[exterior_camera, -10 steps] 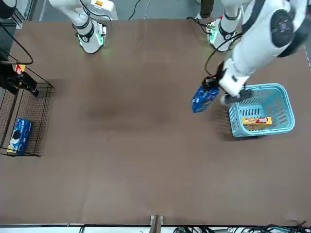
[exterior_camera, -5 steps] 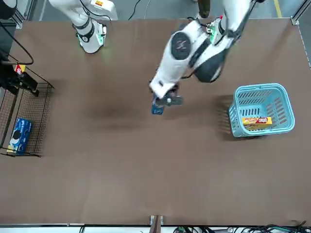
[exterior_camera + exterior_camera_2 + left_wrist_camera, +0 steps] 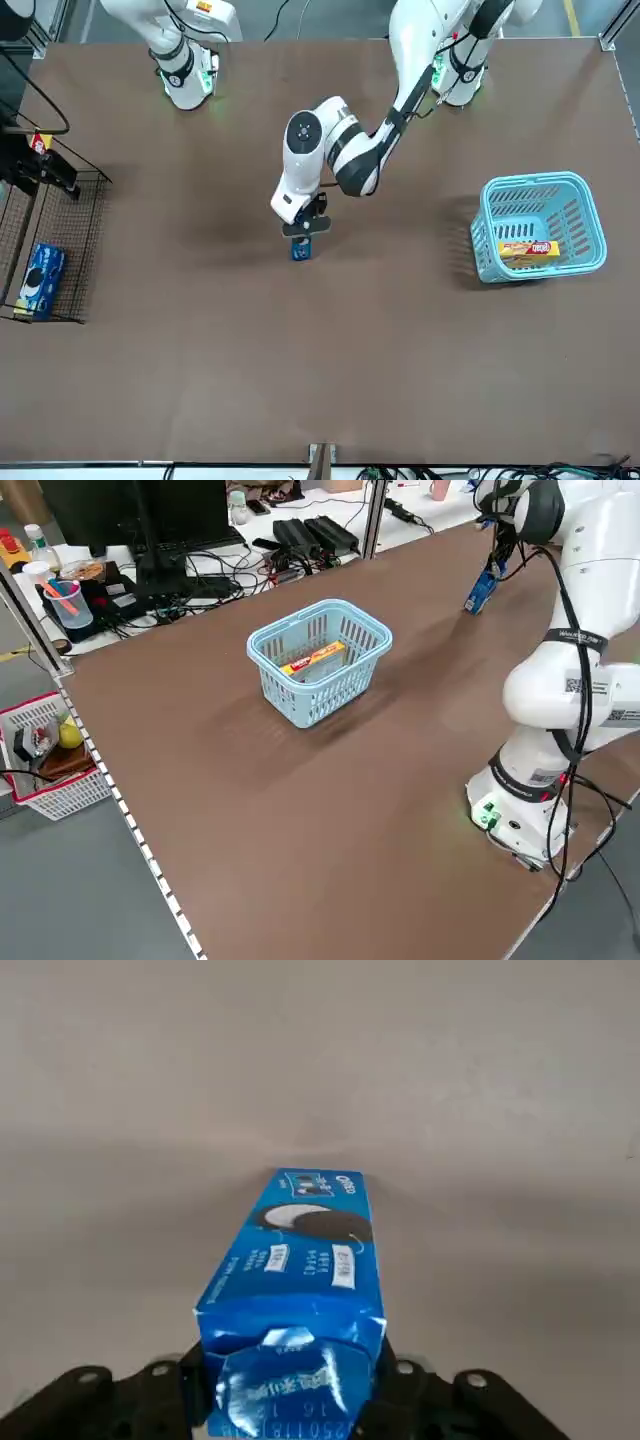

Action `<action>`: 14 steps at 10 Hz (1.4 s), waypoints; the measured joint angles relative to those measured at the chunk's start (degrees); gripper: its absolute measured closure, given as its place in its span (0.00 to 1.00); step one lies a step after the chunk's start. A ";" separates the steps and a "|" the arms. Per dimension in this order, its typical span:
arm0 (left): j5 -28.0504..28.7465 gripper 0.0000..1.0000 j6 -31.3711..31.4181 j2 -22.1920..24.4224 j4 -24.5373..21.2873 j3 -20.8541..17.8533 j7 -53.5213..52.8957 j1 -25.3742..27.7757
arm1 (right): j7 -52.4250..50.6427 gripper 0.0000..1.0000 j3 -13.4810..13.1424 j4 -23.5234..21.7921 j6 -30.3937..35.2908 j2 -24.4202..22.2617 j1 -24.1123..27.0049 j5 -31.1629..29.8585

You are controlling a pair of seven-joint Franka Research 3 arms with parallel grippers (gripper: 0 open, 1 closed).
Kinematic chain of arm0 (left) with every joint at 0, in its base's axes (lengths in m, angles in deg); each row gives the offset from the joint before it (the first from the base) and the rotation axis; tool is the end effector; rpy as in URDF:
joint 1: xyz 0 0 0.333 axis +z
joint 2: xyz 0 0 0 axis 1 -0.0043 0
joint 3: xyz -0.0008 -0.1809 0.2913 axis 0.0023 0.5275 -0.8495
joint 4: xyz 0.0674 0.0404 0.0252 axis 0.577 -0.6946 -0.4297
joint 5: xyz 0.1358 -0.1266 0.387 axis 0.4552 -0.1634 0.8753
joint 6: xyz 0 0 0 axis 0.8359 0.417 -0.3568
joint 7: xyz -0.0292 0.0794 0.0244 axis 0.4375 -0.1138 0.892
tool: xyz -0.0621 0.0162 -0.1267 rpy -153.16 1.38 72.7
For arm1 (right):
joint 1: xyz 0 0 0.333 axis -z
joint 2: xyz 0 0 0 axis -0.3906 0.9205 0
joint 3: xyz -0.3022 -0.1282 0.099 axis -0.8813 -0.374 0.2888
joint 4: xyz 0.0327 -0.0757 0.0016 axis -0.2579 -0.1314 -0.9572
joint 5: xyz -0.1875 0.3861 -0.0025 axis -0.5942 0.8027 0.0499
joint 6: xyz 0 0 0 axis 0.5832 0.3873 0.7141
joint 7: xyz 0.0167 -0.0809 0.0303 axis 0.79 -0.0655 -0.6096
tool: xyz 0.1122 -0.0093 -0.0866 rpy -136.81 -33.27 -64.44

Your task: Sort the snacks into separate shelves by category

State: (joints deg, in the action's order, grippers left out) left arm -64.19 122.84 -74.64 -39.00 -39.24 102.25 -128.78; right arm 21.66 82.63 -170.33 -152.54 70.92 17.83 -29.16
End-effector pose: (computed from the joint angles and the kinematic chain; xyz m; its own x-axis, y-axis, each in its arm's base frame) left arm 0.5156 -0.6207 0.2973 0.9878 0.1512 -0.0375 0.1547 -0.9802 0.1232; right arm 0.5905 -0.0151 0.6128 0.9940 -0.0787 0.0754 -0.0800 -0.9967 0.0151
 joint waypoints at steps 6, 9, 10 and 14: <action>-2.09 0.45 1.03 -1.94 1.01 0.04 -0.60 -0.55 | 0.00 0.00 -0.02 -0.02 -0.10 0.48 0.04 0.00; -3.35 0.45 0.99 -1.99 1.01 0.61 -1.23 -1.01 | 0.00 0.00 -0.02 -0.02 -0.23 0.81 0.05 0.00; -3.35 0.45 0.99 -2.04 1.01 0.70 -1.23 -1.25 | 0.00 0.00 -0.02 -0.02 -0.32 0.88 0.05 0.00; -3.35 0.33 0.97 -2.11 1.01 0.73 -1.24 -1.53 | 0.00 0.00 0.00 -0.02 -0.69 1.00 0.05 0.25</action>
State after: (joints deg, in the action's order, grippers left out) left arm -67.54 123.81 -76.75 -37.99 -38.50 101.01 -130.31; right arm 21.66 82.63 -170.35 -153.23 71.93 17.88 -28.92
